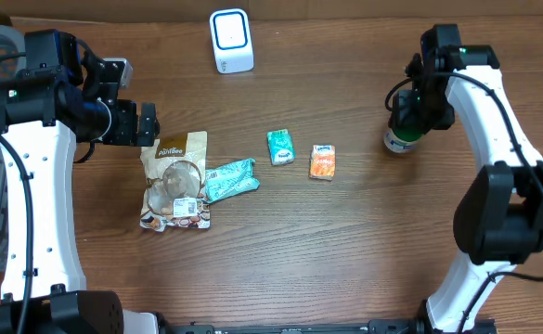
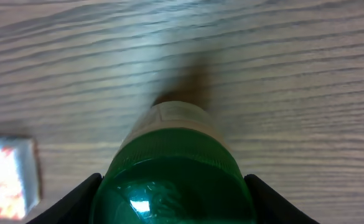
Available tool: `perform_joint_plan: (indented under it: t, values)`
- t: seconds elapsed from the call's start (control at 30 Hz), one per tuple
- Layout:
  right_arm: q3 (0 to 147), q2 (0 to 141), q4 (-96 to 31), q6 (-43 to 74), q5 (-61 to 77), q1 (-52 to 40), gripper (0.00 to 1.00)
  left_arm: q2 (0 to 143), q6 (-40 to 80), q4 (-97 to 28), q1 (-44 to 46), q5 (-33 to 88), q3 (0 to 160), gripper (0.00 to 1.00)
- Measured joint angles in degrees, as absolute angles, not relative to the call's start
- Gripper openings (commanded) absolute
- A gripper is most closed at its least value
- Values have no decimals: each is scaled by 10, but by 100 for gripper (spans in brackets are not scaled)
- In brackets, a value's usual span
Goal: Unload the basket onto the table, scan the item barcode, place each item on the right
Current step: 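Carry the jar right and set it down at the table's right side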
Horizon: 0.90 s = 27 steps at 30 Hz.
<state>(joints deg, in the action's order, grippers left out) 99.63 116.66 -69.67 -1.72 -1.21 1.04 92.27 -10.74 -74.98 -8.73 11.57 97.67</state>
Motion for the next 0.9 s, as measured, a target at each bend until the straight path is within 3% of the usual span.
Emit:
perform_joint_plan:
  t: [0.2,0.27,0.33,0.37,0.63,0.9]
  values:
    - [996,1204,-690,-14,-6,23,50,923,-107,-750,-87,116,977,100]
    - [996,1204,-688,-14,-3,25,58,923,-107,-750,-87,116,977,100]
    - [996,1204,-687,-11,-2,25,91,923,-107,-750,-87,116,977,100]
    - [996,1204,-687,-11,0,25,99,923,-107,-750,-87,116,977,100]
    - [1020,1209,-730,-10,13,25,100,923,-107,-750,-87,116,977,99]
    - [1242,1215,-867,6,119,23,100,923,-107,-750,-87,116,977,100]
